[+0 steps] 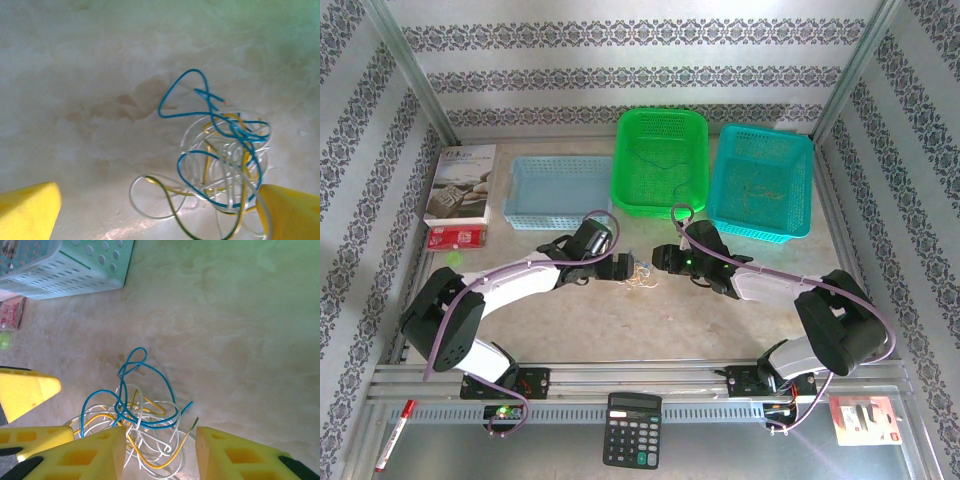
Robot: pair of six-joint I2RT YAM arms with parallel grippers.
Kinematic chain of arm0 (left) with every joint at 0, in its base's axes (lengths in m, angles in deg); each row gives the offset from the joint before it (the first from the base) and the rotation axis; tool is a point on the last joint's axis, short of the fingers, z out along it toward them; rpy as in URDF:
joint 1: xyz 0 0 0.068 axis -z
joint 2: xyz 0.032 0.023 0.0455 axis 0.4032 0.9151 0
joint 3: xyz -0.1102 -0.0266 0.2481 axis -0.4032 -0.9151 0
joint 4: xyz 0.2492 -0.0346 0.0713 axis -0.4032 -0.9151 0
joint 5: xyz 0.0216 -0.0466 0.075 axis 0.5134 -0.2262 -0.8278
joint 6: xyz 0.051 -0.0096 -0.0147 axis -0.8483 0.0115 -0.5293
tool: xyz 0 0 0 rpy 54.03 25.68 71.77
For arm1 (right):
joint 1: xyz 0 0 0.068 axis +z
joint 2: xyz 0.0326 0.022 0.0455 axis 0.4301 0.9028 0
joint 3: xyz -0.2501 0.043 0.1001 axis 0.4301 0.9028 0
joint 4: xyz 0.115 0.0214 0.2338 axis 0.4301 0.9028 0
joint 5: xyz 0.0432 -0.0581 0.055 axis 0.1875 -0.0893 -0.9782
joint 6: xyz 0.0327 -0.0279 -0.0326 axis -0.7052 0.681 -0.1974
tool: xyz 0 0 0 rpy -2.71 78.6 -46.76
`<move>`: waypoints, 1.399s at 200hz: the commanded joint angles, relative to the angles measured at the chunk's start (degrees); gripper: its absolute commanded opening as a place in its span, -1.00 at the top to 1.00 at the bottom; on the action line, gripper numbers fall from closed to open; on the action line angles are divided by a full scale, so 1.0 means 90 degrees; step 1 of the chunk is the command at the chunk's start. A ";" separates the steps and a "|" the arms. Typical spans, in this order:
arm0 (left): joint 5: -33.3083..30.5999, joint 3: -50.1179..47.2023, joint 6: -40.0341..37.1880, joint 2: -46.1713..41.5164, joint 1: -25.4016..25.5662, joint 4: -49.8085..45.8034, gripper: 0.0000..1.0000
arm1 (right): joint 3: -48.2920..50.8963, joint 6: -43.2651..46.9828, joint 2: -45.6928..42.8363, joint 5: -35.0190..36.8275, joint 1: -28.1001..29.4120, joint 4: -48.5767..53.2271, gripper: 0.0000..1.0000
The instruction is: Untangle the cables
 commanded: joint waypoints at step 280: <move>-0.0431 -0.0950 0.0199 -0.0131 0.0045 0.0439 -1.00 | -0.1159 0.0481 0.1407 -0.0035 0.0230 0.0106 0.27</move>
